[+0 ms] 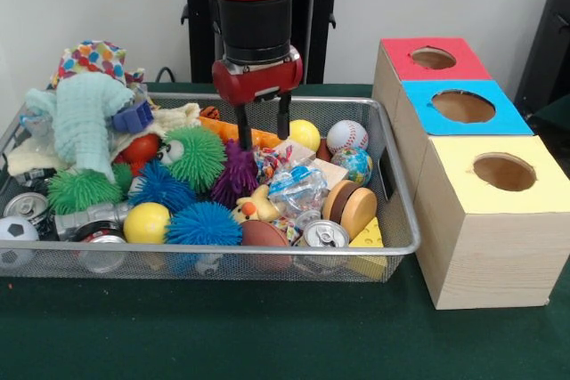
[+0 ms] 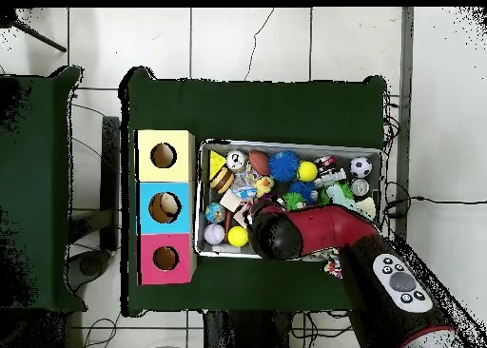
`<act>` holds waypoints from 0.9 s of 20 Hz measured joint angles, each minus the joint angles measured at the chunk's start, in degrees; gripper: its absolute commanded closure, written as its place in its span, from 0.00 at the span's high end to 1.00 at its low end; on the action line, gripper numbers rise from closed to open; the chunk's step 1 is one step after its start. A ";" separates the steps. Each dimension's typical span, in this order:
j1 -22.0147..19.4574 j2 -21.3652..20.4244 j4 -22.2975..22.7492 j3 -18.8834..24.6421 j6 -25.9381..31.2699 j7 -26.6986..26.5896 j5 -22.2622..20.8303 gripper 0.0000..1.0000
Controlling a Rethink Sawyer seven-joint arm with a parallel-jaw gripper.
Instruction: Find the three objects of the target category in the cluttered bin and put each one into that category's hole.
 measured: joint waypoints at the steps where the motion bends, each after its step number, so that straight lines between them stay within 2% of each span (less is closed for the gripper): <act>1: -0.03 0.11 -0.21 -0.01 0.01 0.00 -0.01 1.00; 14: -1.01 1.99 -4.10 -0.02 0.01 0.00 -0.09 1.00; 18: 0.05 4.31 -6.35 -0.50 -0.79 0.00 -0.12 1.00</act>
